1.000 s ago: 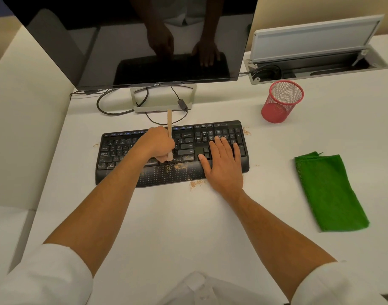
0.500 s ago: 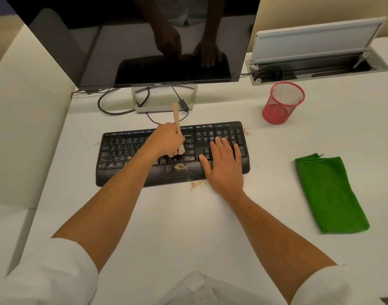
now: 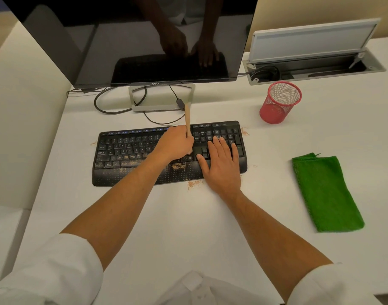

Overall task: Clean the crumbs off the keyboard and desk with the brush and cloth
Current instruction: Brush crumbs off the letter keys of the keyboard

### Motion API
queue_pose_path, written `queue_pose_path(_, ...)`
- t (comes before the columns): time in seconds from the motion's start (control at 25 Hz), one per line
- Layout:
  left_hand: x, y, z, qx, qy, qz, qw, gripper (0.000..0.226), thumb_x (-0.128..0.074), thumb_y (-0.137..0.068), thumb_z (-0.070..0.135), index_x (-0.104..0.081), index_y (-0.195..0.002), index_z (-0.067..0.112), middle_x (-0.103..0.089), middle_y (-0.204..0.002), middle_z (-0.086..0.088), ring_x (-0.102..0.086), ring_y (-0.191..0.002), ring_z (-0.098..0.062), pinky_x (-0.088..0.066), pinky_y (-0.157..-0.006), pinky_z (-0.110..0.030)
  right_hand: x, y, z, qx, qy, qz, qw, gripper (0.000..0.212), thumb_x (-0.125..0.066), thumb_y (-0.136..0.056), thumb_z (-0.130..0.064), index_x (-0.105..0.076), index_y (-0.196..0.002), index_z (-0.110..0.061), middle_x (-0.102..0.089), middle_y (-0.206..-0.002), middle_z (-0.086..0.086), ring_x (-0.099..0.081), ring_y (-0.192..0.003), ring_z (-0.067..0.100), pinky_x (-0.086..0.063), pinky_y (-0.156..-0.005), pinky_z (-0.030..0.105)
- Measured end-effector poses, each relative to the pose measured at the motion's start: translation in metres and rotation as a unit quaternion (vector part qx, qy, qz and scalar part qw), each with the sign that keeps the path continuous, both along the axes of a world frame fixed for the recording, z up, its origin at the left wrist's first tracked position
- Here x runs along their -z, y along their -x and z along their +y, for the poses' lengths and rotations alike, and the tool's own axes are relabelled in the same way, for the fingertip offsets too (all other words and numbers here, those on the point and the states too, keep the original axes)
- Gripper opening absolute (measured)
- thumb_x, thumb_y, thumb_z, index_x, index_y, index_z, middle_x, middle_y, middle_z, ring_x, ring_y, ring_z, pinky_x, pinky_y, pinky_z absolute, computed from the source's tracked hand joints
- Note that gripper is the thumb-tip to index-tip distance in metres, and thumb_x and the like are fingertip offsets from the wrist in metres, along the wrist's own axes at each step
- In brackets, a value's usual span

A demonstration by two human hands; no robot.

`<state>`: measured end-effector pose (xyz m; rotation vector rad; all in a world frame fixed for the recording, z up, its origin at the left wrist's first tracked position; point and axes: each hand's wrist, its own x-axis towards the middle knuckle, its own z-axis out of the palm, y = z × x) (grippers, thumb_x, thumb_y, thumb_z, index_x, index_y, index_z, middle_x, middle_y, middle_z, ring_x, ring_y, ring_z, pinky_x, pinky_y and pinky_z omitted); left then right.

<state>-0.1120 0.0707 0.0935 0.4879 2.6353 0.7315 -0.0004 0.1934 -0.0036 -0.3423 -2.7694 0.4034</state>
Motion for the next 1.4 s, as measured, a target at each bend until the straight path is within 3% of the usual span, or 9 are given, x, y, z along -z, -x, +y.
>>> queue_pose_path(0.2, 0.004, -0.004, 0.008, -0.005, -0.007, 0.066, 0.998, 0.027, -0.044, -0.101, 0.03, -0.06, -0.104, 0.009, -0.069, -0.093, -0.009, -0.065, -0.083, -0.026, -0.056, -0.075, -0.044, 0.0, 0.0, 0.0, 0.0, 0.002, 0.003, 1.0, 0.058, -0.038, -0.103, -0.052, -0.053, -0.141, -0.01, -0.052, -0.148, 0.009, -0.036, -0.145, 0.025, -0.013, -0.124, 0.046)
queue_pose_path(0.28, 0.0, -0.002, 0.01, 0.032, 0.054, 0.007, 0.998, 0.022, -0.046, -0.099, 0.025, -0.06, -0.099, 0.008, -0.068, -0.091, -0.011, -0.065, -0.079, -0.026, -0.056, -0.074, -0.043, 0.0, 0.0, 0.0, -0.001, 0.0, -0.002, 1.0, 0.059, -0.037, -0.104, -0.053, -0.052, -0.141, -0.011, -0.051, -0.149, 0.008, -0.035, -0.145, 0.024, -0.011, -0.124, 0.046)
queue_pose_path(0.4, -0.017, 0.001, 0.009, 0.065, 0.111, -0.126, 0.984, 0.015, -0.051, -0.096, 0.016, -0.06, -0.091, 0.005, -0.069, -0.073, -0.011, -0.065, -0.056, -0.02, -0.054, -0.055, -0.031, -0.001, 0.0, 0.0, -0.002, 0.001, -0.008, 1.0, 0.059, -0.035, -0.104, -0.053, -0.051, -0.142, -0.011, -0.05, -0.149, 0.008, -0.034, -0.145, 0.024, -0.01, -0.124, 0.045)
queue_pose_path(0.64, -0.009, 0.004, -0.008, -0.061, -0.054, 0.004, 0.997, 0.023, -0.049, -0.101, 0.028, -0.062, -0.103, 0.009, -0.067, -0.085, -0.005, -0.068, -0.076, -0.021, -0.058, -0.073, -0.041, -0.002, 0.0, 0.0, -0.003, 0.002, -0.016, 1.0, 0.062, -0.032, -0.104, -0.054, -0.05, -0.144, -0.011, -0.047, -0.152, 0.008, -0.032, -0.147, 0.024, -0.01, -0.125, 0.046)
queue_pose_path(0.76, -0.009, 0.002, -0.015, -0.078, -0.084, 0.023, 0.993, 0.021, -0.049, -0.102, 0.027, -0.061, -0.103, 0.011, -0.061, -0.079, 0.007, -0.061, -0.07, -0.005, -0.049, -0.06, -0.02, -0.003, 0.0, 0.001, -0.003, 0.006, -0.024, 1.0, 0.062, -0.031, -0.104, -0.054, -0.049, -0.144, -0.011, -0.046, -0.153, 0.008, -0.031, -0.147, 0.023, -0.01, -0.125, 0.047)
queue_pose_path(0.88, -0.009, 0.0, -0.023, -0.038, -0.029, -0.03, 0.998, 0.021, -0.051, -0.101, 0.024, -0.063, -0.099, 0.008, -0.061, -0.075, 0.006, -0.057, -0.061, -0.001, -0.04, -0.05, -0.012, -0.003, 0.0, 0.001, -0.005, 0.008, -0.026, 1.0, 0.061, -0.032, -0.104, -0.054, -0.049, -0.144, -0.011, -0.047, -0.152, 0.008, -0.031, -0.147, 0.024, -0.009, -0.125, 0.046)
queue_pose_path(1.04, -0.022, 0.01, -0.036, 0.011, 0.053, -0.145, 0.988, 0.017, -0.058, -0.097, 0.02, -0.065, -0.098, 0.005, -0.07, -0.077, -0.012, -0.063, -0.061, -0.017, -0.052, -0.054, -0.026, -0.004, 0.0, 0.001, -0.005, 0.007, -0.028, 1.0, 0.062, -0.032, -0.103, -0.054, -0.049, -0.144, -0.012, -0.047, -0.152, 0.007, -0.031, -0.148, 0.023, -0.008, -0.125, 0.046)
queue_pose_path(1.24, -0.016, 0.022, -0.052, -0.094, -0.033, -0.018, 0.995, 0.022, -0.054, -0.099, 0.026, -0.064, -0.107, 0.008, -0.069, -0.091, -0.008, -0.07, -0.08, -0.024, -0.06, -0.073, -0.043, -0.005, 0.0, 0.001, -0.004, 0.012, -0.03, 0.999, 0.062, -0.031, -0.103, -0.054, -0.048, -0.145, -0.012, -0.046, -0.153, 0.007, -0.03, -0.148, 0.023, -0.006, -0.125, 0.045)
queue_pose_path(1.4, -0.007, 0.018, -0.059, -0.087, -0.027, 0.0, 0.996, 0.025, -0.05, -0.102, 0.026, -0.063, -0.112, 0.007, -0.065, -0.099, -0.008, -0.063, -0.085, -0.024, -0.047, -0.065, -0.032, -0.005, 0.0, 0.0, -0.006, 0.014, -0.035, 0.999, 0.061, -0.032, -0.104, -0.054, -0.047, -0.146, -0.012, -0.045, -0.154, 0.006, -0.029, -0.148, 0.022, -0.005, -0.125, 0.045)
